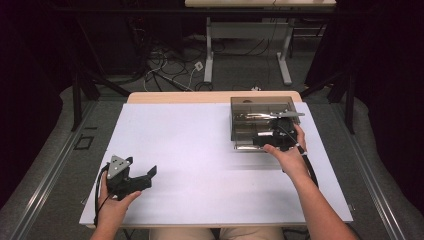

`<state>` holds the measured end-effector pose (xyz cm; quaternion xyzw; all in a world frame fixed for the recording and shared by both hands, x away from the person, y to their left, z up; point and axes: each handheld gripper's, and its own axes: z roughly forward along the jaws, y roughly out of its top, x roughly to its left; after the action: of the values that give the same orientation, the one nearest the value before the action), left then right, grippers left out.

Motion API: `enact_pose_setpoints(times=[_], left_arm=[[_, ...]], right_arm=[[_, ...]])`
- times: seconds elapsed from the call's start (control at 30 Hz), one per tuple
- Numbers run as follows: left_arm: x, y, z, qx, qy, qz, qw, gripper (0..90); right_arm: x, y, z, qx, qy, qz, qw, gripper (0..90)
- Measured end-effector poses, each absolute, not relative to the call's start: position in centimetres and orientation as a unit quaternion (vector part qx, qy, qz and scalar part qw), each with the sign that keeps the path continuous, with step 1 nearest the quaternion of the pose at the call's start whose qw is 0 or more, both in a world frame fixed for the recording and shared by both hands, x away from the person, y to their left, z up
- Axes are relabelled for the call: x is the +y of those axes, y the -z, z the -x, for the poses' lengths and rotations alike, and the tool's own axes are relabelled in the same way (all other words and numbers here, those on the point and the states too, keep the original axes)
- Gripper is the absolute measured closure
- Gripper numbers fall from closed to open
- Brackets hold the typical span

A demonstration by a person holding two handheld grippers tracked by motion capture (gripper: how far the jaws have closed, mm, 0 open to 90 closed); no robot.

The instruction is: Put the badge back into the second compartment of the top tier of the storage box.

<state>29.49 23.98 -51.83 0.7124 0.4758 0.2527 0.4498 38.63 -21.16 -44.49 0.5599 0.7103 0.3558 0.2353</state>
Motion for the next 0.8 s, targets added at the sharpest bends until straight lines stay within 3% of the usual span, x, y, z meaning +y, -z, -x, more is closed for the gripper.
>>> enact_pose_setpoints(times=[0.8], left_arm=[[23.9, 51.7, -29.3, 0.474, -0.256, -0.711, 0.453, 7.3]], right_arm=[[-21.5, 44.1, -34.3, 0.722, -0.398, -0.507, 0.253, 0.0]])
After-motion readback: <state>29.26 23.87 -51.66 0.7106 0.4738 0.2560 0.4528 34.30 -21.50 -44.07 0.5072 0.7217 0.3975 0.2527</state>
